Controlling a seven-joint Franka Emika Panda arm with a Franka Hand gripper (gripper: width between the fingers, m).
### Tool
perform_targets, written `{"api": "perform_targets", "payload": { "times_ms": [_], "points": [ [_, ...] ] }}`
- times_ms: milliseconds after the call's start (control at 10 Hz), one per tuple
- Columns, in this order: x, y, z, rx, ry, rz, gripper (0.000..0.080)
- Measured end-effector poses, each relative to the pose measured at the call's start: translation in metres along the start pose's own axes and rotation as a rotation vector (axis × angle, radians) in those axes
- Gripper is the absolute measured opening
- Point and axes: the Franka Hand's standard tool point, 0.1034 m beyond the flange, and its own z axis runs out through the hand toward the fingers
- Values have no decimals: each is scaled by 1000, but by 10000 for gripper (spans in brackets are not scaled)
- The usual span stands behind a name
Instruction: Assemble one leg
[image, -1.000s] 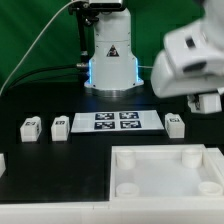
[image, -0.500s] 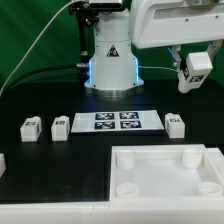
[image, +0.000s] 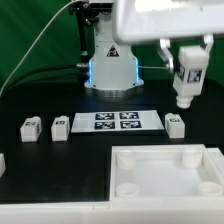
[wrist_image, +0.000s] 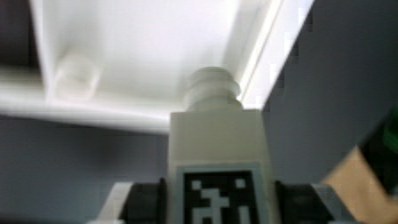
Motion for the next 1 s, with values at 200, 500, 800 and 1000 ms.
{"api": "perform_targets", "payload": {
  "times_ms": [200,500,800,1000],
  "points": [
    [34,11,4,-20,180,0,290],
    [16,11,14,-24,205,2,290],
    [13,11,17,-25,208,-7,290],
    [-3,7,49,-7,158,-3,290]
  ]
}}
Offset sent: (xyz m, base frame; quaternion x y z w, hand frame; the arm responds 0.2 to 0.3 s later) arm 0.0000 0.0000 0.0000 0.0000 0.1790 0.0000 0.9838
